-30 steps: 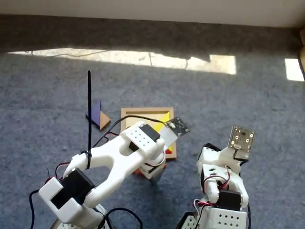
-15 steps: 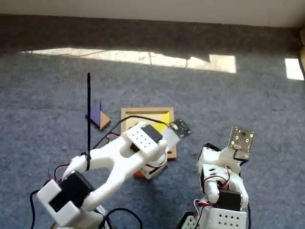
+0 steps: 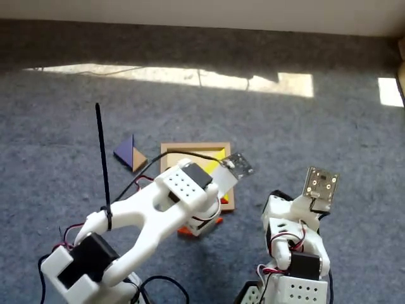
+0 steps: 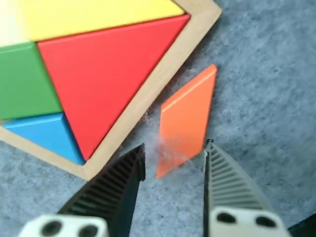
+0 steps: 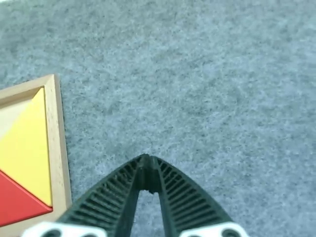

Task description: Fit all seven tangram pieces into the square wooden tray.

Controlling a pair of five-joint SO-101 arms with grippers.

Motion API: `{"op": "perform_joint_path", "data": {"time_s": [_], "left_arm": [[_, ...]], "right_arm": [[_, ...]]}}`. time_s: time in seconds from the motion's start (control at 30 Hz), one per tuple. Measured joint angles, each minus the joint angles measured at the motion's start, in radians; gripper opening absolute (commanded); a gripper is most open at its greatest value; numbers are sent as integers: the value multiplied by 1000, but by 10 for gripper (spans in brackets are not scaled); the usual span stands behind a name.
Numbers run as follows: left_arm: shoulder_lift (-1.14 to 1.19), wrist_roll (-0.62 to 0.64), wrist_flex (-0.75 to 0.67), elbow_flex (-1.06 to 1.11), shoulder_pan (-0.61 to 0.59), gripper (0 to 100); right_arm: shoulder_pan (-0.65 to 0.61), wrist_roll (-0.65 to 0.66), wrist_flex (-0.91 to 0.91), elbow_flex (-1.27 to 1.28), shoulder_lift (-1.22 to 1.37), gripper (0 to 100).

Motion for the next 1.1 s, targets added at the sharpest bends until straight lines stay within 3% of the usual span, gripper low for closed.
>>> {"op": "perform_joint_path", "data": {"time_s": [0.27,0.97,1.1], "left_arm": [[9,0,0,0,107,187],[21,3,-103,71,12,192],[21,3,-103,71,12,139]], "right_arm": [[0,0,0,0,0,5],[0,0,0,0,0,5],[0,0,0,0,0,5]]}}
